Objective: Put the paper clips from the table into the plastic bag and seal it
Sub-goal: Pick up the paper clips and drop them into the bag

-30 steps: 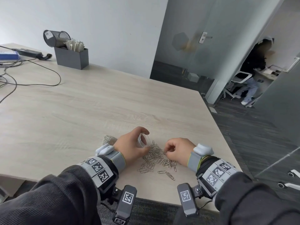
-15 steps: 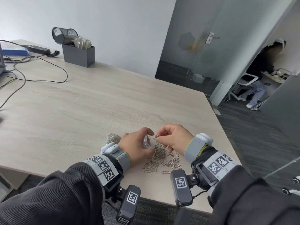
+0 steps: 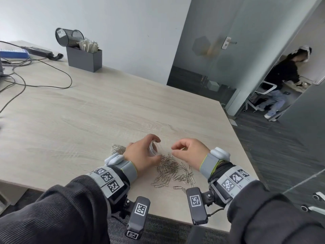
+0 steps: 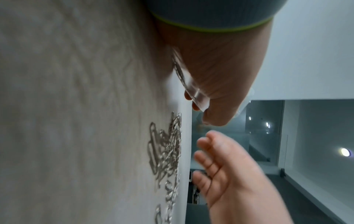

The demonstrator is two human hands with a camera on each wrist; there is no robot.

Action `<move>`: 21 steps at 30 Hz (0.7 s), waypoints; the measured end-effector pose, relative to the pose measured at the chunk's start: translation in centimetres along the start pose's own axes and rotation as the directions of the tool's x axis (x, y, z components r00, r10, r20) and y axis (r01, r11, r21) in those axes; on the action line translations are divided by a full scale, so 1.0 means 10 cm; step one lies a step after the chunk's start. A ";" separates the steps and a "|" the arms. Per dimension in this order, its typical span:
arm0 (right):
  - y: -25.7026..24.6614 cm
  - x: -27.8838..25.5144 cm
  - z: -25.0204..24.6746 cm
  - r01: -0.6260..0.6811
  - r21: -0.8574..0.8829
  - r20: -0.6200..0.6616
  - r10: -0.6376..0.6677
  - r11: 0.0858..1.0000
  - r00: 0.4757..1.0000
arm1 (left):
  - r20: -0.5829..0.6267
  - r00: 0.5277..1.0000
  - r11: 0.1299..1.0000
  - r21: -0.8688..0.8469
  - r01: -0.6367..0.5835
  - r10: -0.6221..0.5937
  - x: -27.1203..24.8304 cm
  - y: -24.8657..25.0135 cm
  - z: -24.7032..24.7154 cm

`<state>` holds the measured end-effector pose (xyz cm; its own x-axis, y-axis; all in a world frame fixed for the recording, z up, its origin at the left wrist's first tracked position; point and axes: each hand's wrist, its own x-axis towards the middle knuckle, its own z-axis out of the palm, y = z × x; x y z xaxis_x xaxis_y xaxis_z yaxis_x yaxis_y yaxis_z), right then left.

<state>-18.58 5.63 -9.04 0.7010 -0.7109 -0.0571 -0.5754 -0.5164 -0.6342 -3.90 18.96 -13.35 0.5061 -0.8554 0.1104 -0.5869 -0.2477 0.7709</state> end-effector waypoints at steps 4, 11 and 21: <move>0.11 -0.09 0.00 0.098 -0.328 0.193 -0.035 0.940 0.980 | -0.040 0.999 1.000 -0.002 0.020 -0.020 0.04 -0.03 -0.03; -0.01 -0.23 0.15 0.310 -0.539 0.407 -0.081 0.783 0.910 | -0.062 0.998 1.000 0.018 0.000 0.001 0.03 -0.03 -0.01; 0.16 -0.13 0.10 0.330 -0.402 0.349 -0.190 0.854 0.917 | -0.037 0.999 0.998 0.059 0.006 -0.003 0.04 -0.05 0.02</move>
<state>-19.98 6.19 -10.74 0.8998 -0.3872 -0.2011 -0.4294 -0.8677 -0.2504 -3.51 18.64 -13.77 0.5313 -0.8370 0.1310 -0.6202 -0.2790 0.7332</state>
